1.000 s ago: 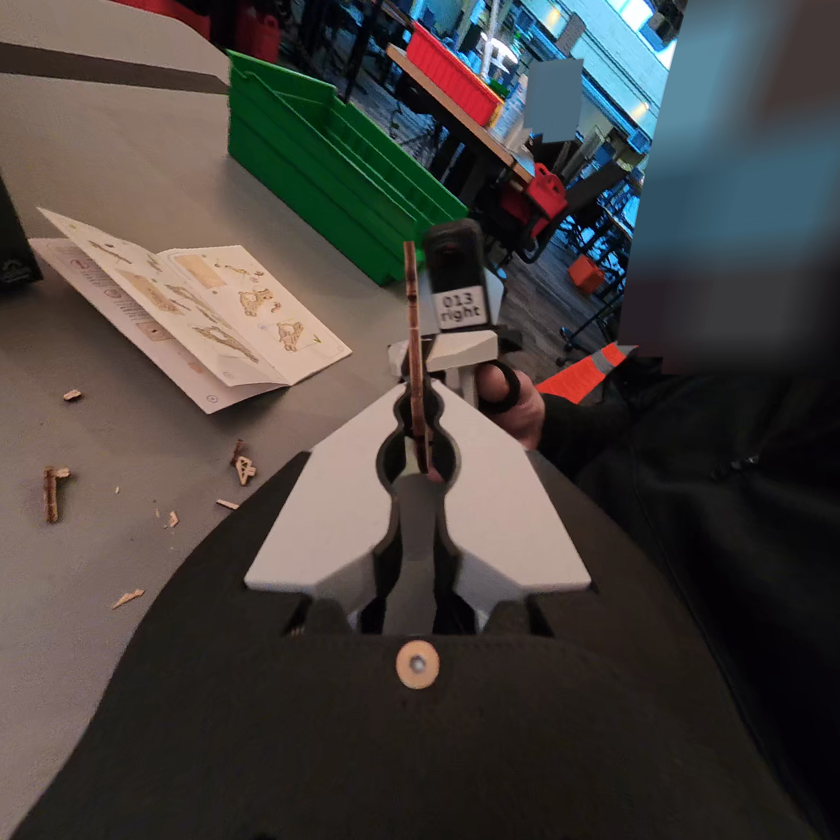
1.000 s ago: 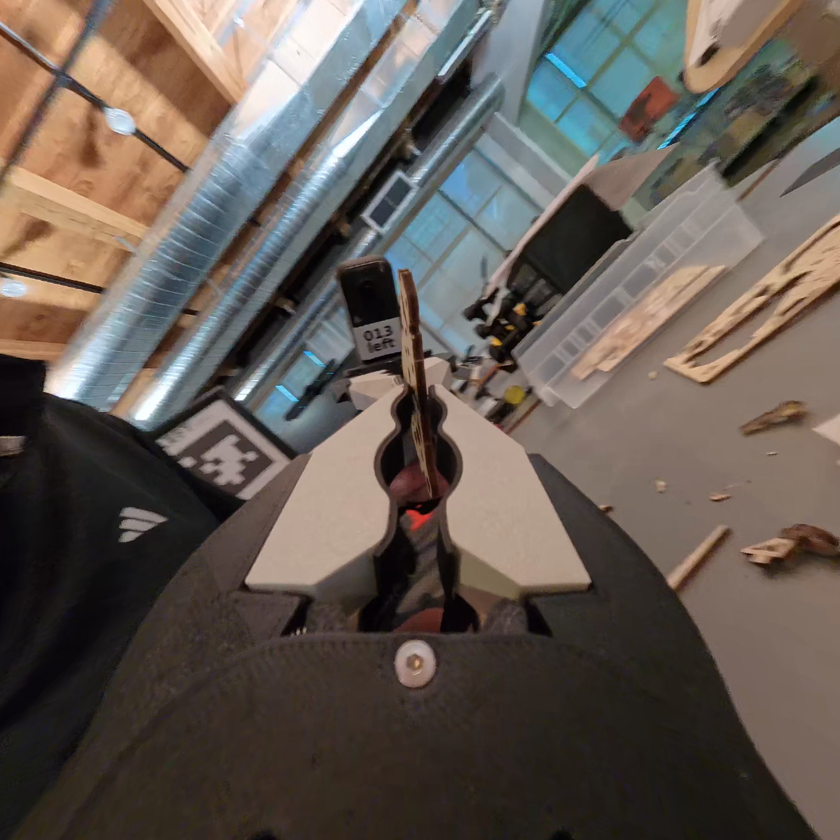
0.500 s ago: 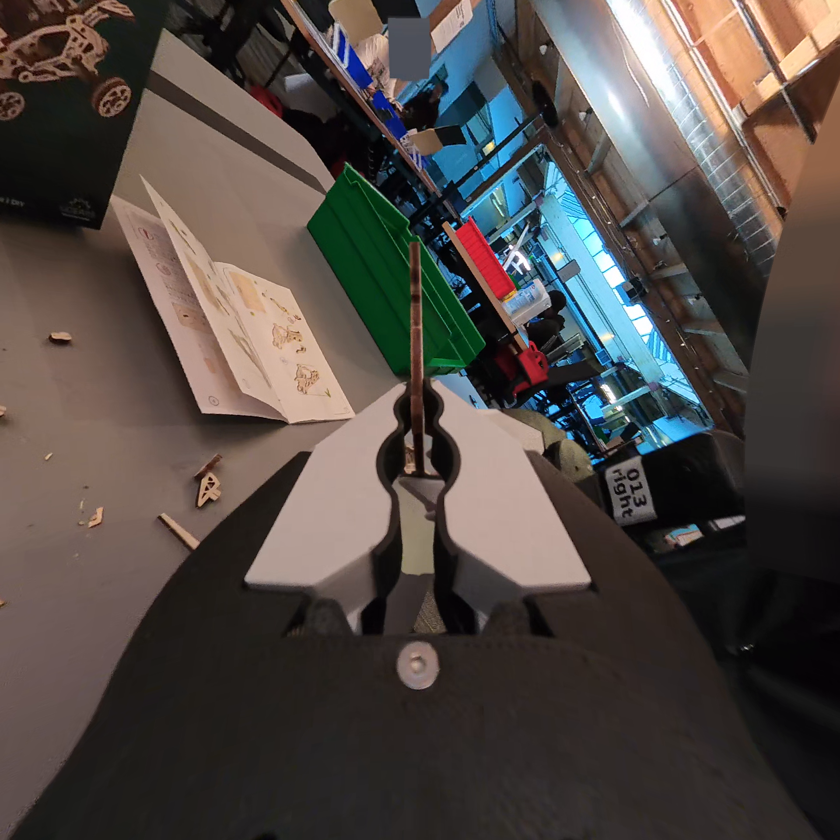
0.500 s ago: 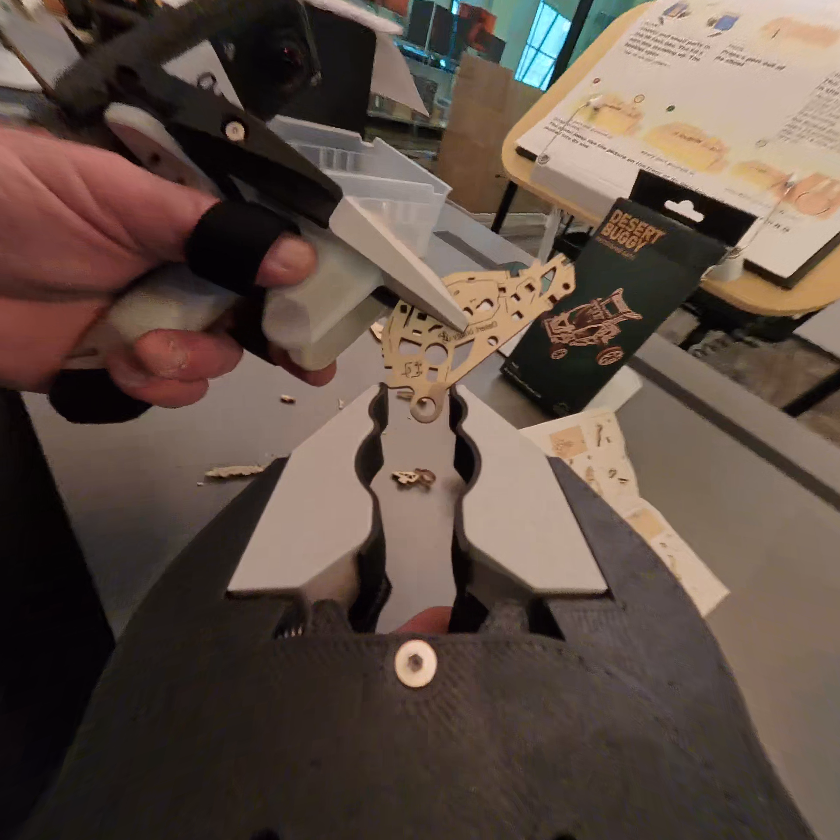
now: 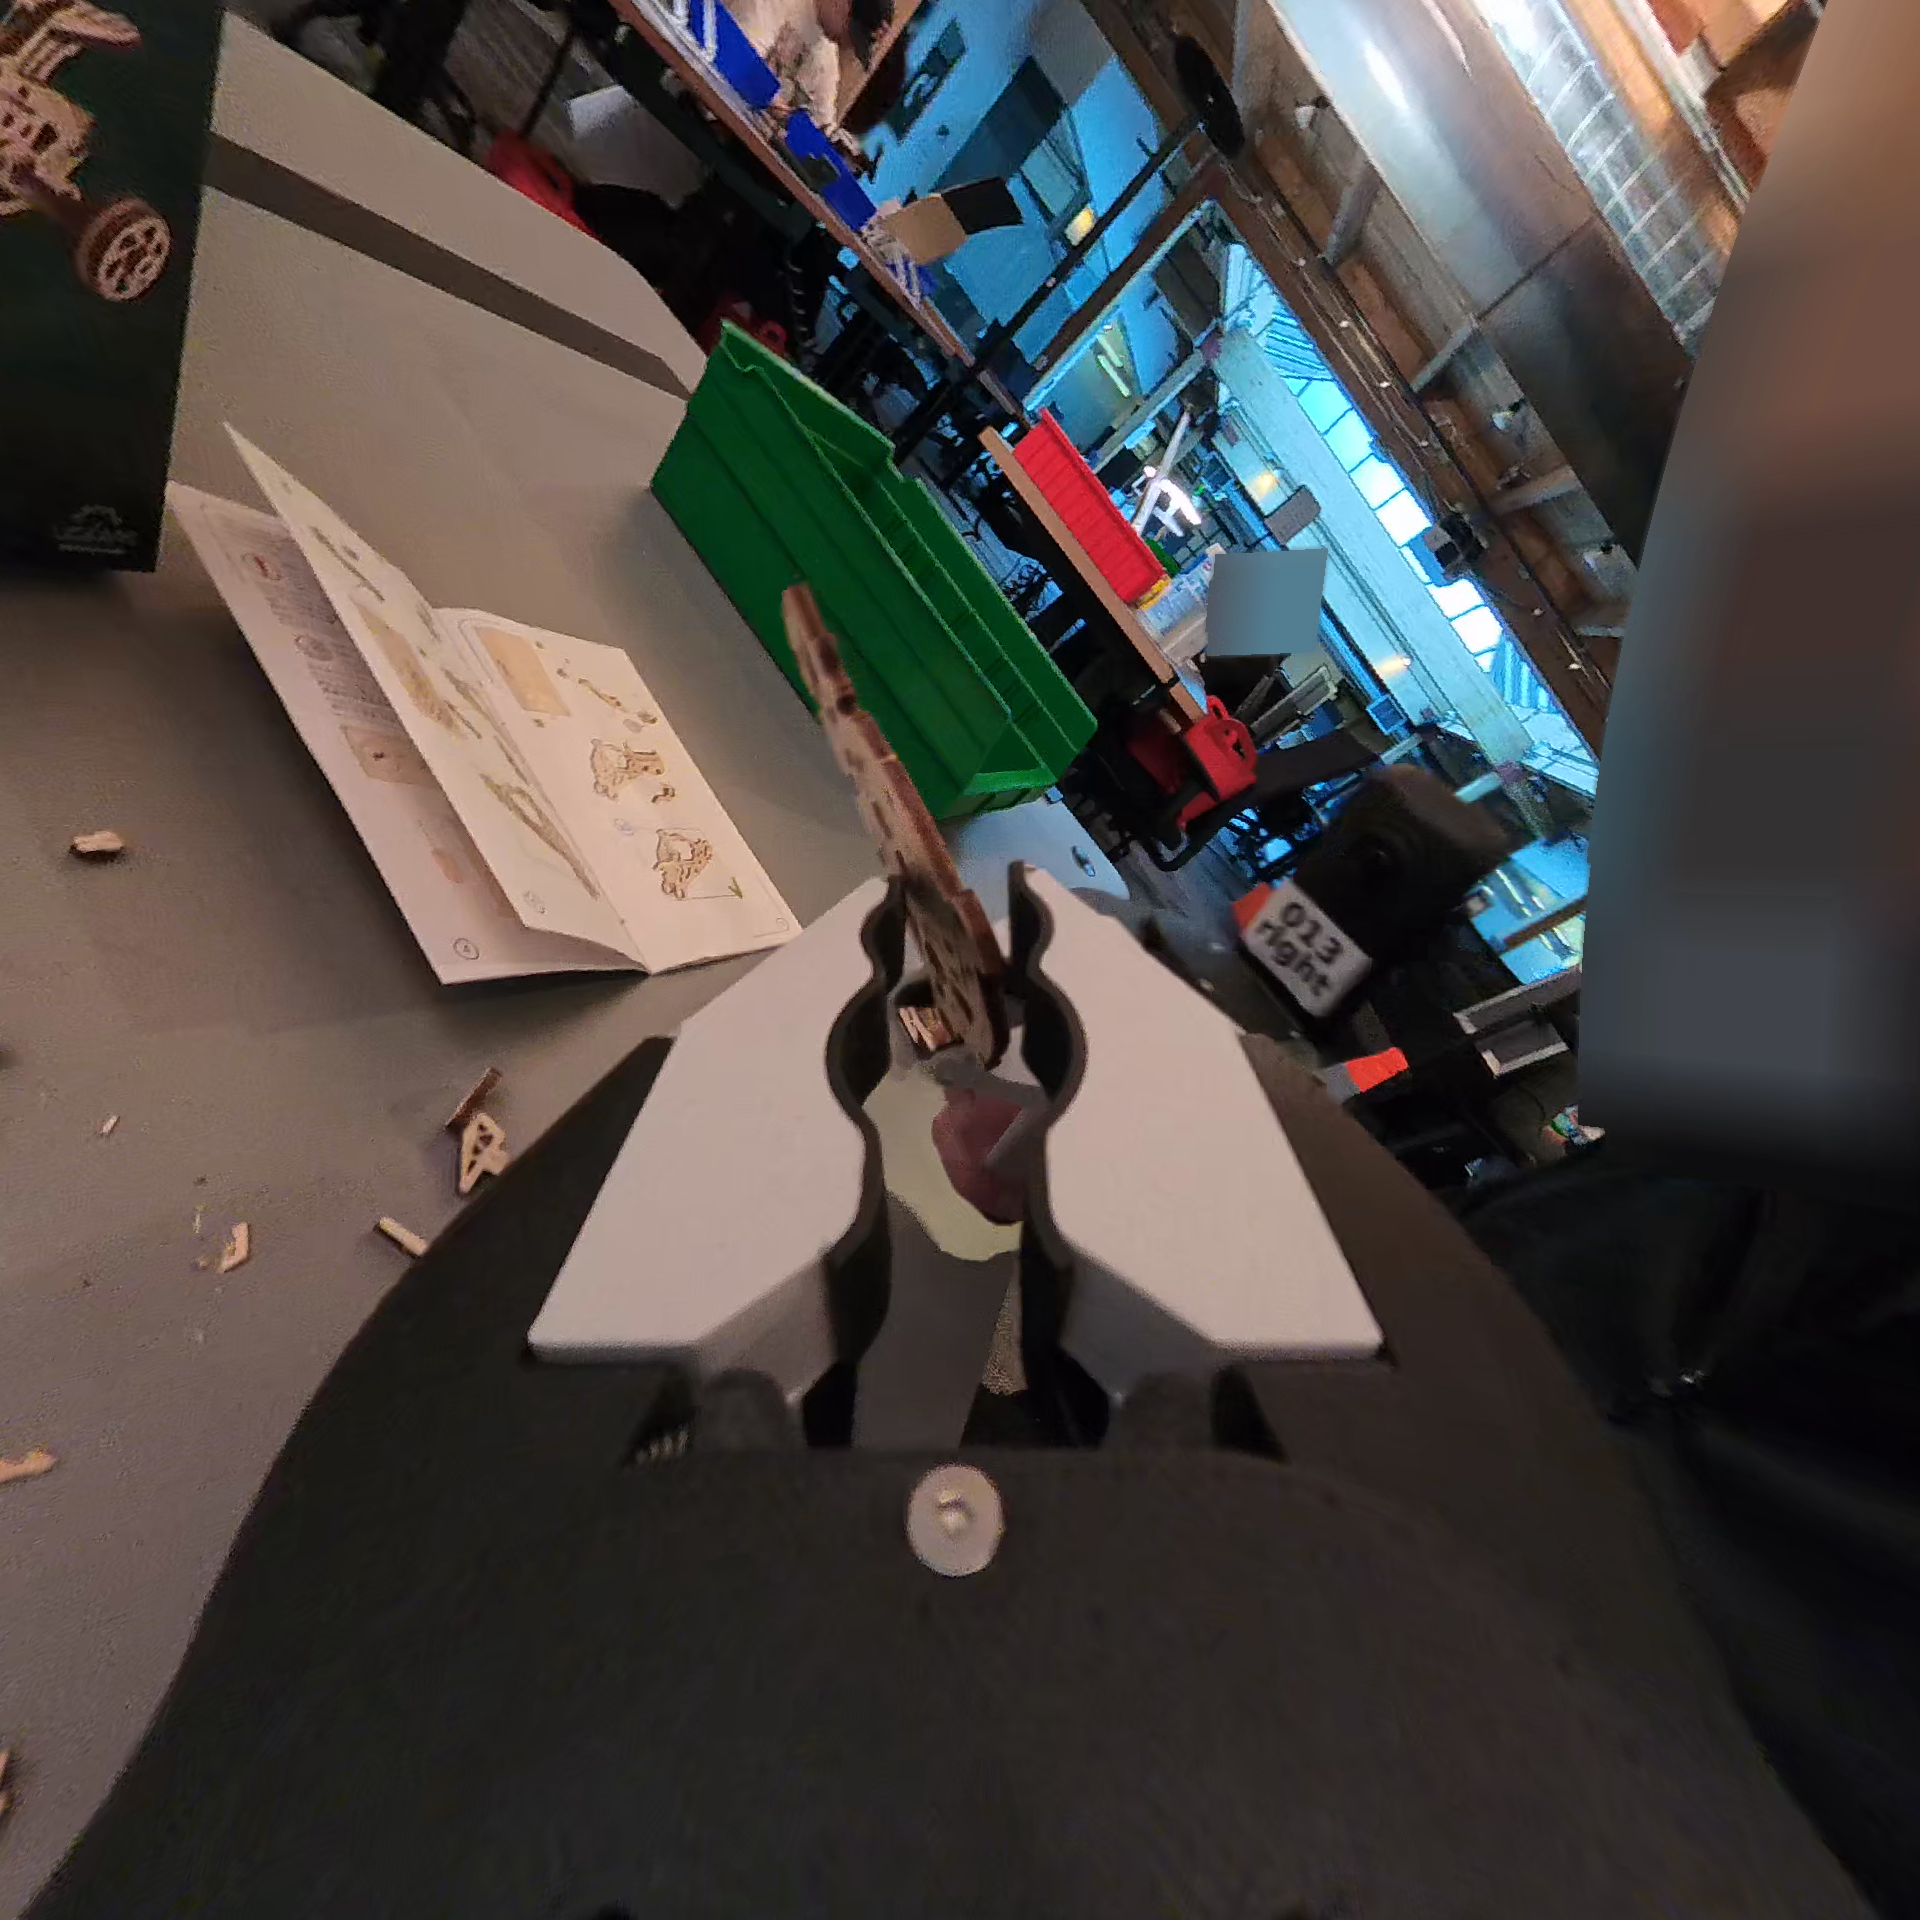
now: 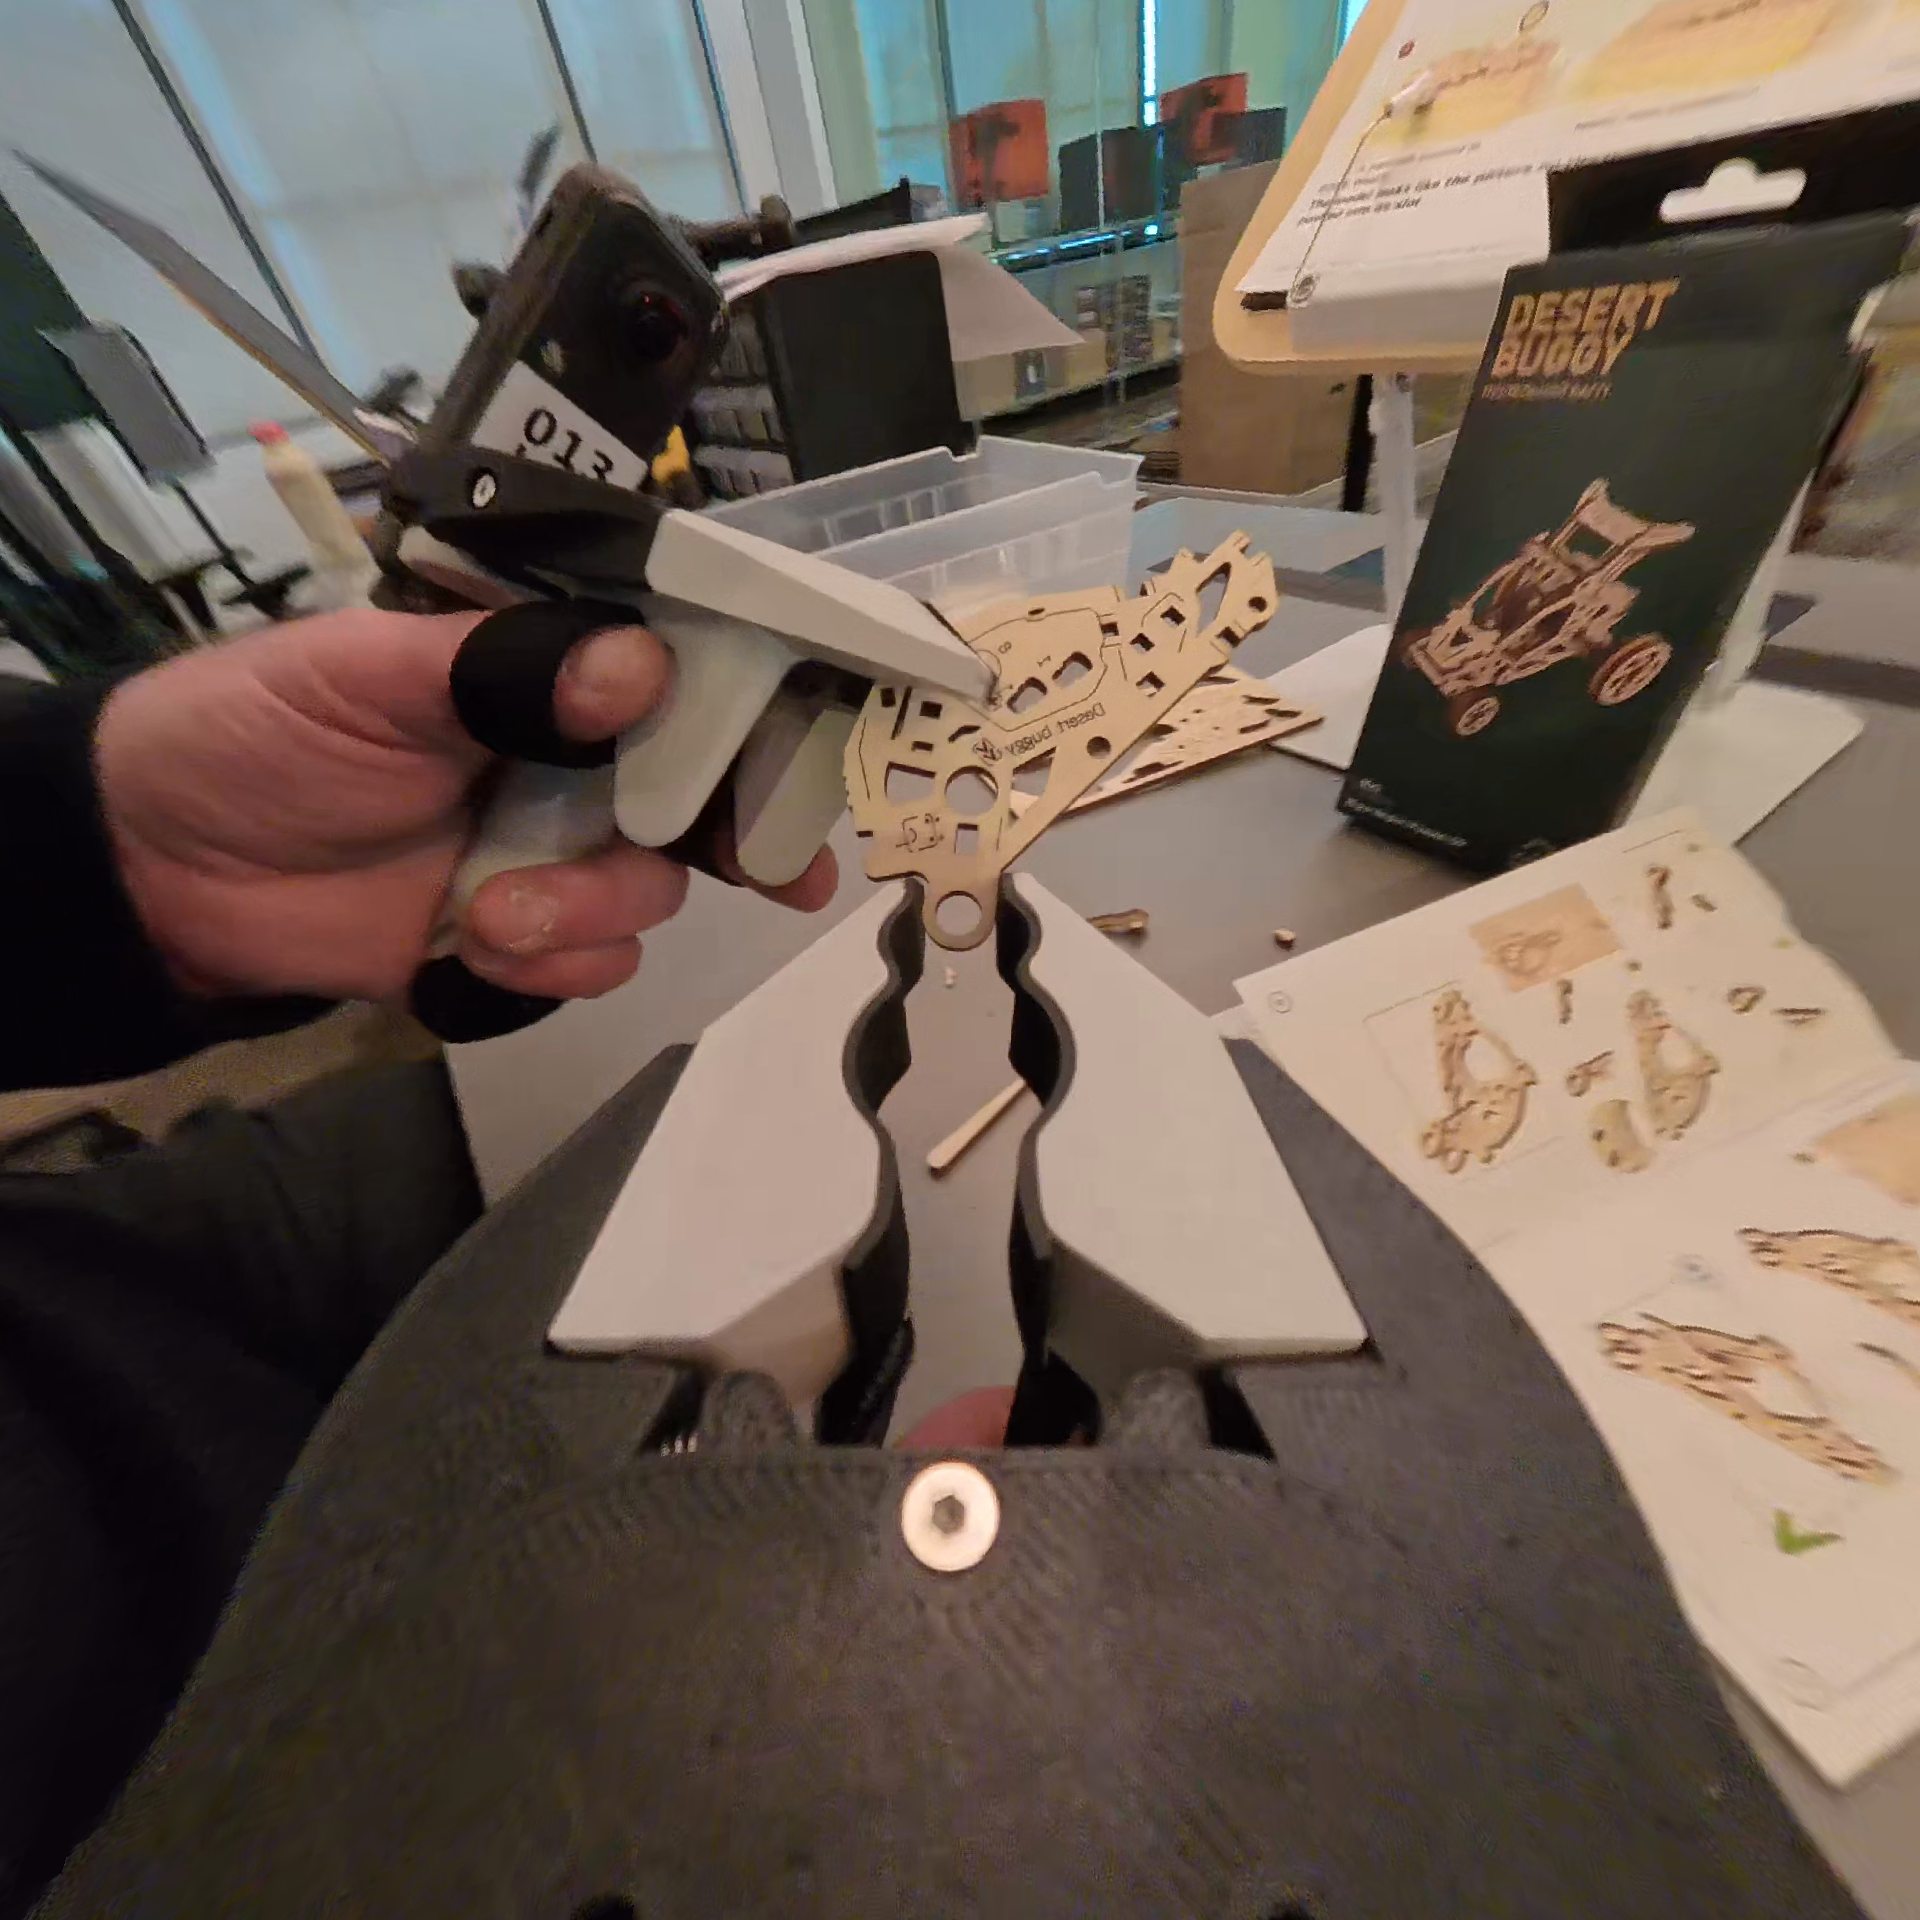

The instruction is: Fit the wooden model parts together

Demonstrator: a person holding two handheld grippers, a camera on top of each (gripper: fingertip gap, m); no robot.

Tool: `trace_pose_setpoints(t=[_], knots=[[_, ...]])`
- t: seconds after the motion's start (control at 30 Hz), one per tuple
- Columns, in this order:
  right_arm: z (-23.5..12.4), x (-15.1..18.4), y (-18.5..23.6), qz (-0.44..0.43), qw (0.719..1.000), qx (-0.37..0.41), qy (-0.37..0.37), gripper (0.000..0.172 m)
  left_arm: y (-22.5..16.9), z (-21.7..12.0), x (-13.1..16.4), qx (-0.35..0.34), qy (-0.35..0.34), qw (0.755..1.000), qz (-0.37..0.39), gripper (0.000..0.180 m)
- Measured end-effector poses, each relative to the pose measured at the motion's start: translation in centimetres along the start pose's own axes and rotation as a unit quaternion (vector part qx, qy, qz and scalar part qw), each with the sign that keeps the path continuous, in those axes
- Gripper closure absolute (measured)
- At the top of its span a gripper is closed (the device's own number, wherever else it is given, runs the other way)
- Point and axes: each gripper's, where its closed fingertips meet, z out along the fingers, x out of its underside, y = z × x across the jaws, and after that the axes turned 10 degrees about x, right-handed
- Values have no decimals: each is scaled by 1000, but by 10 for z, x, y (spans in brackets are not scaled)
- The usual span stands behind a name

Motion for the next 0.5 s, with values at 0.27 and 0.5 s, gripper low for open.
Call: trace_pose_setpoints(t=[0.27,0.5], knots=[[-13,-14,4,164,980,-108,-30,160,-12,-4,-8,45,28,997,54,138],[-34,-25,14,282,928,-240,-50,161,-21,10,-14,166,-30,983,-75,101]])
